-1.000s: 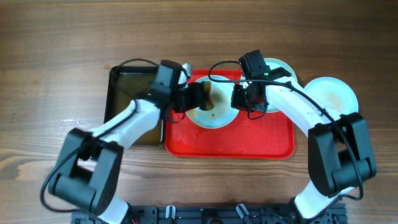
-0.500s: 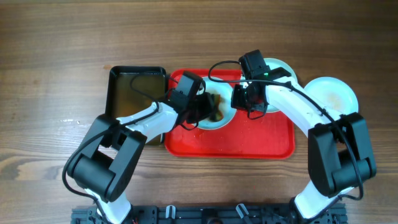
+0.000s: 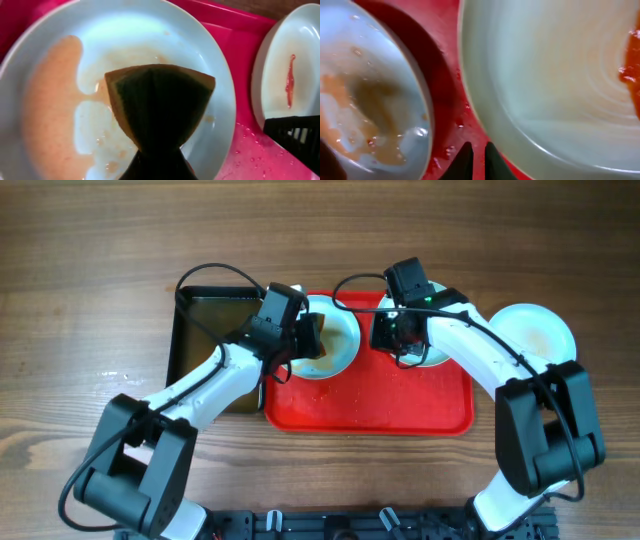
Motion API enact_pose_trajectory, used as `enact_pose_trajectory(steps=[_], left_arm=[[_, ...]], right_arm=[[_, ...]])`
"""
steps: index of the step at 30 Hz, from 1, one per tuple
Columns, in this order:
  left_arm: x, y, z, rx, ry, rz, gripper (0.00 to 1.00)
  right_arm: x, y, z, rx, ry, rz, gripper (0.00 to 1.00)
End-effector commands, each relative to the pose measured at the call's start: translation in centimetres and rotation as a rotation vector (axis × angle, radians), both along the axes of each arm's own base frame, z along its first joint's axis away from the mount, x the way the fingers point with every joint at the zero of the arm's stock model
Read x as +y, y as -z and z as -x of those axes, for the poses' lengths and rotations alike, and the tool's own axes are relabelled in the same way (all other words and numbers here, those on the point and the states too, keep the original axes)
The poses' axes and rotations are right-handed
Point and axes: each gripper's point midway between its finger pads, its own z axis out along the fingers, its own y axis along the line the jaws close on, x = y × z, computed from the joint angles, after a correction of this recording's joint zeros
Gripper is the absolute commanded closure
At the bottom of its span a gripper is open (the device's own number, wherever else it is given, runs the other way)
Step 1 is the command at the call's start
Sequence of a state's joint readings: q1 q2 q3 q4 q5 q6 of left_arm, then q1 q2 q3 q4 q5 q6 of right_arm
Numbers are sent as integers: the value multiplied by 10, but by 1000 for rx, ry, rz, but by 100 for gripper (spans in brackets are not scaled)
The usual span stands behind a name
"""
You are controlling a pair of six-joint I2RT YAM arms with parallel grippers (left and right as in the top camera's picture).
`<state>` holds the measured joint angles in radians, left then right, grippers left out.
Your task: Clean dirty plates on tray and stack at the side
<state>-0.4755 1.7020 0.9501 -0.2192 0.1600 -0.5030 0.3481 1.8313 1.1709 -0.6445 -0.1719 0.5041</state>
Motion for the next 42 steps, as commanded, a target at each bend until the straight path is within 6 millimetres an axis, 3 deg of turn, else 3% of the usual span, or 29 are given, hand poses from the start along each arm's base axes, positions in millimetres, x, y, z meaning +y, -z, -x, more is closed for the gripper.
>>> enact_pose_trajectory(steps=[1, 6, 11, 18, 20, 24, 29, 31, 33, 36, 37, 38, 42], left_arm=[[4, -9, -4, -42, 3, -16, 96], [-12, 3, 8, 14, 51, 12, 96], [-23, 26, 18, 69, 67, 0, 96], [-21, 37, 19, 85, 62, -21, 96], [-14, 40, 18, 82, 41, -59, 96], [2, 47, 23, 107, 9, -137, 96], [14, 51, 24, 110, -19, -197, 96], [24, 45, 19, 77, -51, -239, 96], [29, 20, 9, 19, -80, -206, 96], [41, -1, 1, -19, -120, -181, 95], [46, -5, -1, -21, -134, -179, 95], [54, -7, -1, -17, -152, -181, 95], [76, -7, -5, 7, -194, -188, 96]], right_arm=[[16, 2, 0, 4, -57, -77, 89], [20, 0, -5, -20, -60, -93, 82], [25, 10, -4, -8, -74, -89, 76], [43, 28, -3, 19, -62, -121, 76], [44, 28, -5, 12, -60, -124, 77], [39, 30, -7, 15, -13, -103, 91], [29, 34, -1, 44, 17, -51, 96], [20, 37, 3, 58, 28, -7, 96], [20, 37, 3, 57, 26, -7, 96], [21, 37, 2, 54, 25, -9, 94], [21, 37, 1, 50, 25, -10, 89], [22, 36, -1, 41, 22, -14, 76], [24, 35, -5, 23, 17, -20, 77]])
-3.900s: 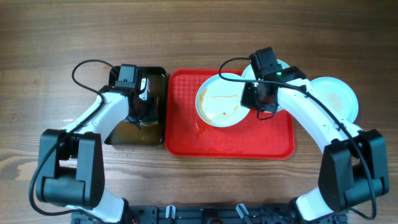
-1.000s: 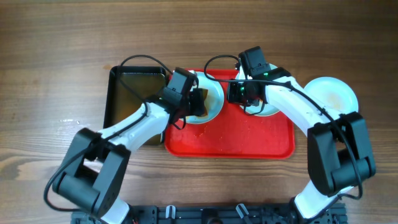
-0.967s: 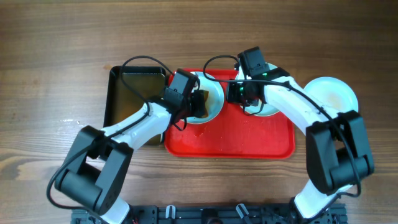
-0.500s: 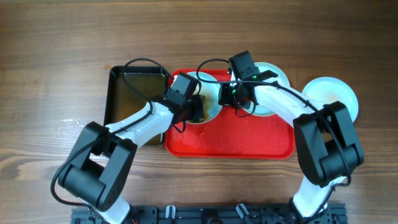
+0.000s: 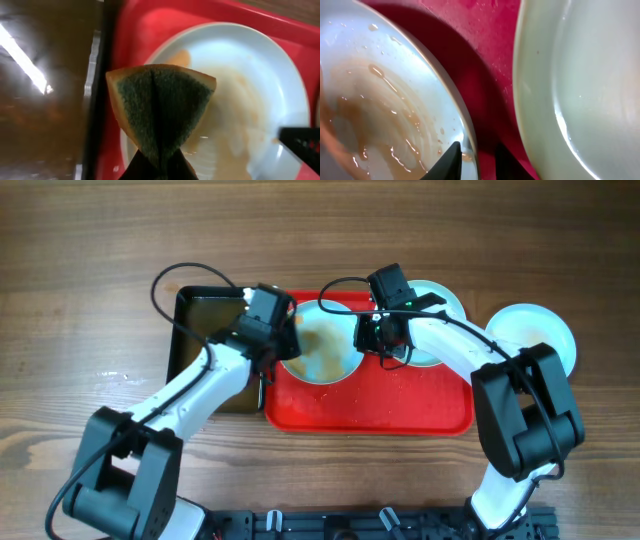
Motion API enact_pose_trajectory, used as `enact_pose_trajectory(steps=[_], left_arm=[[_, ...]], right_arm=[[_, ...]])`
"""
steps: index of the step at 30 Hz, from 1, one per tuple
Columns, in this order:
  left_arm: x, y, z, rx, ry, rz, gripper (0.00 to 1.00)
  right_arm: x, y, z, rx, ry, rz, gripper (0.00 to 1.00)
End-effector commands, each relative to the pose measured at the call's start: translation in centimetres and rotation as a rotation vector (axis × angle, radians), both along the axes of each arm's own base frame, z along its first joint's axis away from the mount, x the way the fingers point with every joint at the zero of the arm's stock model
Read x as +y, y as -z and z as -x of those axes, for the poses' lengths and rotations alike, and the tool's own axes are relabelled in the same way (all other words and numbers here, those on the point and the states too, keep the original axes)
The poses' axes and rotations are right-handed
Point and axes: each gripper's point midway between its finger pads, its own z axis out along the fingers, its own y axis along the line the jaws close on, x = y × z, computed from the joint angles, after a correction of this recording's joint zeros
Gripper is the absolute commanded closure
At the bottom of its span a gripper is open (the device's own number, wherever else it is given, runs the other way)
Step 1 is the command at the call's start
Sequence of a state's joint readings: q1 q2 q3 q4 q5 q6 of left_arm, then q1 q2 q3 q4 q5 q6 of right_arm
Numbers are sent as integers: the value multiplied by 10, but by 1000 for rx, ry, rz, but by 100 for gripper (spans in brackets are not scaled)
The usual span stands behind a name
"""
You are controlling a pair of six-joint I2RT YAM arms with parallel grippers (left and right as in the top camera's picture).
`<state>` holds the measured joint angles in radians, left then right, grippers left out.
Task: Clean dirty plates on tray and stack at the side
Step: 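Return the sponge to the water tray with the left gripper, then lift the wiped plate with right gripper and stack it on the side plate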
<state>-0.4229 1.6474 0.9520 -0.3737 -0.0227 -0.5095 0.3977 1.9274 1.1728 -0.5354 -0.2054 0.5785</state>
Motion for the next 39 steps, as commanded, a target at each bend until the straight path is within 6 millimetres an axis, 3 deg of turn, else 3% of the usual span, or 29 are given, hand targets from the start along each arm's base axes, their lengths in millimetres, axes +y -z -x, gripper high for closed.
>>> enact_pose_trajectory(steps=[1, 3, 8, 11, 16, 26, 29, 33, 39], left_arm=[[20, -9, -7, -19, -15, -2, 96], [26, -14, -10, -19, -7, 41, 96], [47, -26, -15, -38, 17, 84, 96], [62, -17, -2, 24, 49, 51, 96], [78, -4, 11, 102, 47, 21, 96], [78, 40, 16, 190, 165, -38, 96], [79, 52, 18, 218, 165, -39, 96], [78, 54, 15, 200, 213, -56, 96], [78, 54, 14, 197, 212, -56, 96]], right_arm=[[-5, 8, -1, 2, 5, 27, 83], [-5, 8, -1, 3, 5, 27, 96], [4, 4, -1, -25, -102, -13, 96], [0, -6, -8, -72, -132, -3, 96], [-19, -42, -25, -220, -138, 112, 96], [-72, -115, -45, -476, -166, 458, 96], [-79, -140, -45, -548, -194, 550, 96], [-84, -163, -45, -621, -283, 752, 96], [-68, -188, -40, -703, -346, 963, 96]])
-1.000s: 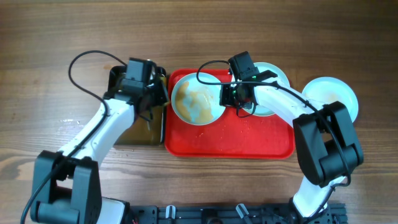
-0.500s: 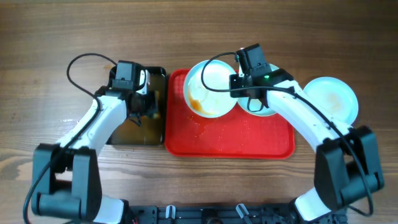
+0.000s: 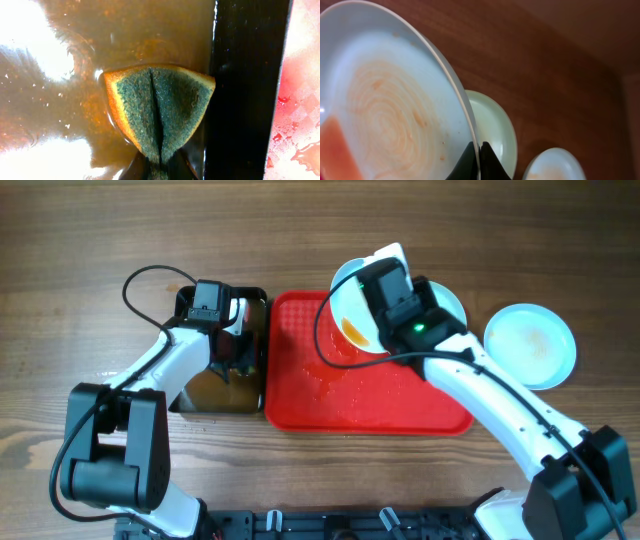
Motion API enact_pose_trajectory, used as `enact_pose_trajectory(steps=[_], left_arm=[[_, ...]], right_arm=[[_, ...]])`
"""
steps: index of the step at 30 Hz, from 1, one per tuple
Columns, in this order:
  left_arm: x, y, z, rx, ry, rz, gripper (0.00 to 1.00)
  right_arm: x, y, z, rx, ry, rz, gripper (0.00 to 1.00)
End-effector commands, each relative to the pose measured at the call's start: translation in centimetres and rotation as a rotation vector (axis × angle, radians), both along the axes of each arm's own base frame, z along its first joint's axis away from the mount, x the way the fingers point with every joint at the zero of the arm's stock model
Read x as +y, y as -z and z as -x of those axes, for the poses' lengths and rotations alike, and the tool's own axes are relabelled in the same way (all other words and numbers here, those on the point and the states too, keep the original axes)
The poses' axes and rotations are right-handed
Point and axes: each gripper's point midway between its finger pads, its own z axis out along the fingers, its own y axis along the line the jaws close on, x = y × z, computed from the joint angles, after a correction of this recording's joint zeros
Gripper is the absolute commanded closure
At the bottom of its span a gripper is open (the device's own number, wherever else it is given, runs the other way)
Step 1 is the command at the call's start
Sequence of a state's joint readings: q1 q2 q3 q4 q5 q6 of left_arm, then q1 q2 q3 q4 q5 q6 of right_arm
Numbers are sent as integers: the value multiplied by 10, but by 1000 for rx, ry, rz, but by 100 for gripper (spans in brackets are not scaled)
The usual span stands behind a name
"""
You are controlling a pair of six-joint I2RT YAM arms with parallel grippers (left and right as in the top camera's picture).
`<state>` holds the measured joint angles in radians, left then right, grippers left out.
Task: Clean dirty plates on tray and stack at the side
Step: 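Lift the wiped plate with right gripper and stack it on the side plate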
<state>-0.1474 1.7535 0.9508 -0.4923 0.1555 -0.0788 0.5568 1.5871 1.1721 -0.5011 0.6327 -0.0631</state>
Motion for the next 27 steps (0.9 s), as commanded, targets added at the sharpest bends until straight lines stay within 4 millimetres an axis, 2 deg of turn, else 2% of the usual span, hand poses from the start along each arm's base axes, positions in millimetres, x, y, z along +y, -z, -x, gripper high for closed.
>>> enact_pose_trajectory(steps=[1, 10, 14, 17, 21, 24, 27], left_arm=[[1, 8, 2, 14, 21, -1, 96], [1, 8, 2, 14, 21, -1, 94], [1, 8, 2, 14, 21, -1, 94], [1, 8, 2, 14, 21, -1, 94], [1, 8, 2, 14, 20, -1, 94], [1, 8, 2, 14, 20, -1, 94], [1, 8, 2, 15, 20, -1, 94]], right_arm=[[-3, -30, 2, -108, 21, 142, 96], [28, -58, 9, -228, -26, 241, 96], [39, -63, 9, -241, -73, 264, 96], [39, -66, 10, -255, -61, 267, 96], [37, -67, 8, -291, -1, 176, 96], [32, -54, 4, -273, 56, 18, 95], [18, -21, -2, -151, 157, -262, 96]])
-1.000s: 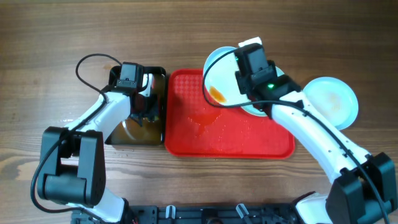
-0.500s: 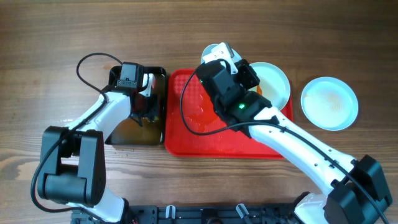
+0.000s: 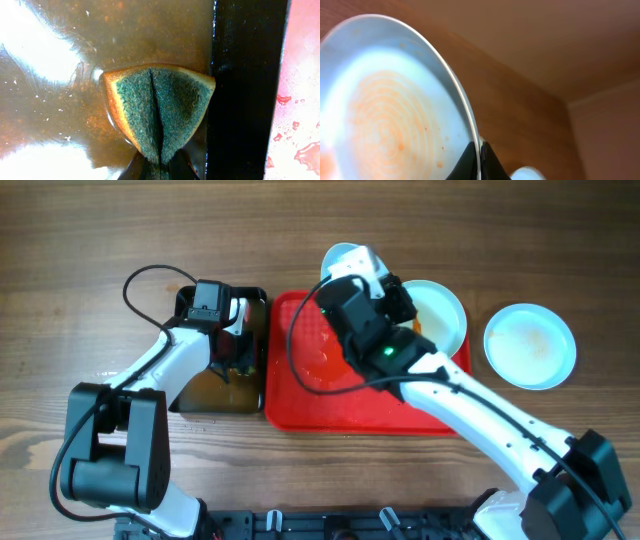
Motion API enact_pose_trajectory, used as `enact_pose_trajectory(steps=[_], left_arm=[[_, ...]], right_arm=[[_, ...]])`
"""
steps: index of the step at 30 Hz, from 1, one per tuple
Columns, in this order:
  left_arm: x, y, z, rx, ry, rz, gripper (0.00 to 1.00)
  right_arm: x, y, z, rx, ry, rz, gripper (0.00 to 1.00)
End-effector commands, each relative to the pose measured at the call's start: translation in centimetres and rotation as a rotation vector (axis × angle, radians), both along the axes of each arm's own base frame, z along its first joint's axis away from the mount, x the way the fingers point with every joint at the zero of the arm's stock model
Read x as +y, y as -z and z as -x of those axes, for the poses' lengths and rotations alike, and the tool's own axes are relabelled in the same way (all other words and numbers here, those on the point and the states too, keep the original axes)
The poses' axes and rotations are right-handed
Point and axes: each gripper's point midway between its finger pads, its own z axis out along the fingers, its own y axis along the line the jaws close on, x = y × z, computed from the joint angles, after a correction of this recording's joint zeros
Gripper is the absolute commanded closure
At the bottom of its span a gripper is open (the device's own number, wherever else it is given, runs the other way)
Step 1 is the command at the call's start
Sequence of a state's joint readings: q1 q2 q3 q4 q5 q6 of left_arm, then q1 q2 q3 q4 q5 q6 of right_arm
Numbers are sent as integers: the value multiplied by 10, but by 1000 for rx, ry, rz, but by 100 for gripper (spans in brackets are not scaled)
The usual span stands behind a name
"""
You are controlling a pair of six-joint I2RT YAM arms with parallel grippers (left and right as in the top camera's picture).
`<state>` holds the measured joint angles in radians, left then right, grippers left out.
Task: Clean dirty plates on tray and stack at the side
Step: 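Lift the wiped plate with right gripper and stack it on the side plate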
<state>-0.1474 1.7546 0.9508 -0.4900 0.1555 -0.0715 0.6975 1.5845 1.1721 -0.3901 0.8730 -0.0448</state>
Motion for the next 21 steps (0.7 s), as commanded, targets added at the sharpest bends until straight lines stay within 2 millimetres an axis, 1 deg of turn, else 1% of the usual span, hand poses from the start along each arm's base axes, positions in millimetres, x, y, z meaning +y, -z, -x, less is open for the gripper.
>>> enact_pose_trajectory(steps=[1, 3, 4, 7, 9, 10, 11, 13, 14, 15, 19, 21], left_arm=[[1, 8, 2, 17, 13, 1, 94], [1, 8, 2, 18, 10, 2, 93], [1, 8, 2, 18, 10, 2, 93], [1, 8, 2, 19, 7, 2, 93], [1, 8, 2, 19, 7, 2, 93], [1, 8, 2, 19, 7, 2, 93], [1, 8, 2, 18, 7, 2, 93], [1, 8, 2, 18, 7, 2, 93], [1, 8, 2, 19, 7, 2, 93], [1, 8, 2, 19, 7, 2, 93], [1, 8, 3, 21, 7, 2, 93], [1, 8, 3, 22, 7, 2, 93]], right_arm=[[-23, 25, -8, 74, 147, -423, 96], [-52, 42, -13, 145, 257, -600, 96], [-70, 48, -15, 173, 316, -677, 96], [-120, 60, -15, 221, 460, -844, 96], [-160, 67, -11, 234, 570, -940, 96], [-186, 70, -6, 234, 631, -986, 96], [-200, 71, -2, 230, 668, -1003, 96], [-230, 76, 9, 215, 770, -1035, 96], [-260, 81, 23, 201, 874, -1051, 96], [-275, 83, 32, 191, 936, -1066, 96], [-323, 89, 66, 162, 1106, -1072, 96], [-338, 92, 80, 156, 1171, -1054, 96]])
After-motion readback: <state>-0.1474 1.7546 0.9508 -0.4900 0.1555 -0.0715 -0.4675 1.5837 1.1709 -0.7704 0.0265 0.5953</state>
